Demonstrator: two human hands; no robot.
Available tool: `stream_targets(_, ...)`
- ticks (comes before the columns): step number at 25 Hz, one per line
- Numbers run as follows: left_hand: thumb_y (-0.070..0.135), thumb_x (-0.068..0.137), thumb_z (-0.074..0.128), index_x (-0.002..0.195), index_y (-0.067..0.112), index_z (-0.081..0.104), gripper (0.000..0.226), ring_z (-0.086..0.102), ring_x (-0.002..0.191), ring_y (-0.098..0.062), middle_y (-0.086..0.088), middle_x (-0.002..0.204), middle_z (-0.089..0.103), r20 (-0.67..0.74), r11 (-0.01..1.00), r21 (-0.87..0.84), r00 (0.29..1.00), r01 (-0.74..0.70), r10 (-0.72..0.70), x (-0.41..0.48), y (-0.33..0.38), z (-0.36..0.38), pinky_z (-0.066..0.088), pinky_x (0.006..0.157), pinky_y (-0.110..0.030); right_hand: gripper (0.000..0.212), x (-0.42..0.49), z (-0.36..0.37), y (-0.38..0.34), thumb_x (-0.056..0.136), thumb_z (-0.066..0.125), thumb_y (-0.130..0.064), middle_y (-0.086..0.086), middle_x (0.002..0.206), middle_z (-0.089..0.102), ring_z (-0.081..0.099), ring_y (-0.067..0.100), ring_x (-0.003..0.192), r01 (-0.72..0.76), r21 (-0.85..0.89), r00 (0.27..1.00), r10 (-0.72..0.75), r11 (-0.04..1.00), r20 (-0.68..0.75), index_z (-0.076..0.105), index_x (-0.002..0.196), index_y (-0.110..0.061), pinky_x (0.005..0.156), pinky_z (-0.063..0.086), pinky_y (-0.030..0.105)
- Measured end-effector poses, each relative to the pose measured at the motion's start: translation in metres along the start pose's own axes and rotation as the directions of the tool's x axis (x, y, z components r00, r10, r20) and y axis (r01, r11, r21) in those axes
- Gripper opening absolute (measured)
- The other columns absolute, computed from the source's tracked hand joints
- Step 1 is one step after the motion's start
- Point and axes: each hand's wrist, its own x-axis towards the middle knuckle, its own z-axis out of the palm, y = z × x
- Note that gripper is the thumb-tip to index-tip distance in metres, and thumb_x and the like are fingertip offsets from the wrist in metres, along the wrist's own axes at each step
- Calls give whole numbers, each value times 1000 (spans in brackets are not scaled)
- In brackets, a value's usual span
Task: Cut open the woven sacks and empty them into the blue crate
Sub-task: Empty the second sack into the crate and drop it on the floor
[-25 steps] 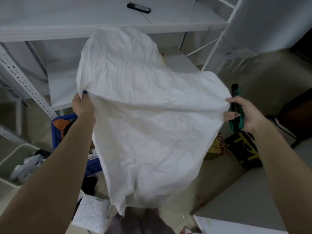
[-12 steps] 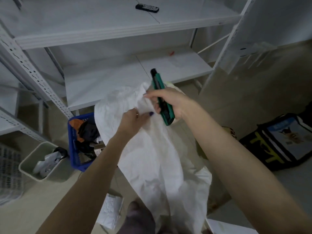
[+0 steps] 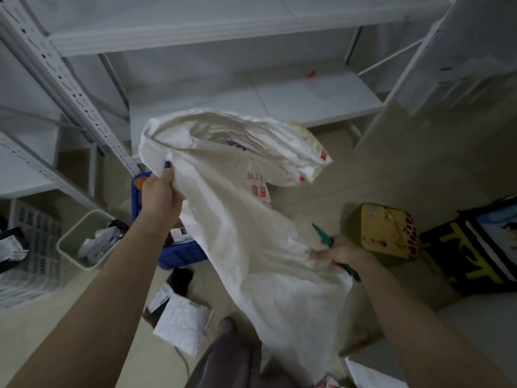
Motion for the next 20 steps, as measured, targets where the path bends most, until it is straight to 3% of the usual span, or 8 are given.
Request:
stream_targets(2, 11, 98, 46, 105, 9, 57, 14, 63, 91, -15, -2, 100, 64, -37, 1000, -18, 999, 6, -7, 5, -5, -12, 54, 69, -24, 43, 13, 30, 20, 80, 76, -23, 11, 98, 63, 64, 20, 78, -86, -135, 996, 85, 987, -11, 54, 111, -3, 62, 52, 27)
stream_targets(4, 12, 97, 48, 113, 5, 56, 19, 63, 95, -21, -2, 98, 64, -109, 999, 30, 994, -16, 19, 11, -7, -21, 52, 74, -27, 38, 13, 43, 15, 85, 70, -16, 13, 96, 64, 65, 19, 69, -53, -70, 991, 44, 996, -127, 56, 115, 1, 59, 54, 25)
stream_targets(6, 12, 92, 51, 119, -1, 51, 30, 59, 104, -31, -6, 102, 61, -250, 939, 338, 957, -59, 150, 16, -10, -27, 47, 80, -30, 32, 11, 30, -7, 88, 66, -15, 12, 91, 65, 60, 12, 54, 69, 68, 966, -50, 995, -253, 57, 115, 2, 43, 47, 16)
stream_targets(9, 8, 84, 57, 135, 4, 35, 56, 46, 120, -28, -14, 133, 44, -366, 711, 703, 843, -27, 394, 14, -10, -21, 39, 101, -33, 29, -8, -14, -60, 87, 68, -15, 4, 68, 66, 56, 3, 39, 328, 302, 891, -186, 895, -415, 60, 111, -2, 39, 42, 10)
stream_targets(12, 18, 86, 66, 134, 7, 42, 56, 46, 123, -23, -10, 134, 48, 96, 533, 762, 878, -368, 469, 2, -7, 18, 37, 103, -32, 16, -53, -58, -116, 80, 74, -11, -1, 44, 60, 53, 6, 36, 575, 490, 802, -332, 655, -496, 58, 81, -8, 50, 43, 21)
stream_targets(15, 33, 83, 69, 129, 15, 51, 53, 47, 114, -8, 6, 125, 53, 601, 420, 628, 751, -656, 275, -18, 0, 72, 34, 95, -18, 21, -102, -92, -158, 79, 73, -4, 0, 45, 58, 55, 8, 37, 731, 510, 682, -465, 453, -564, 55, 72, -13, 48, 43, 24)
stream_targets(18, 40, 79, 71, 124, 17, 54, 54, 52, 112, -17, 3, 121, 58, 720, 169, 592, 612, -788, 329, -23, 15, 120, 36, 99, -33, 15, -138, -128, -176, 79, 74, -5, -2, 46, 60, 58, 11, 40, 807, 457, 591, -528, 374, -610, 60, 75, -11, 48, 45, 24)
stream_targets(20, 49, 77, 64, 104, 13, 64, 45, 59, 97, -25, -5, 100, 65, 747, 36, 541, 500, -840, 438, -23, 39, 147, 38, 81, -30, 14, -161, -155, -177, 79, 73, -5, -2, 47, 60, 59, 11, 41, 841, 426, 540, -509, 332, -670, 61, 78, -9, 49, 46, 24)
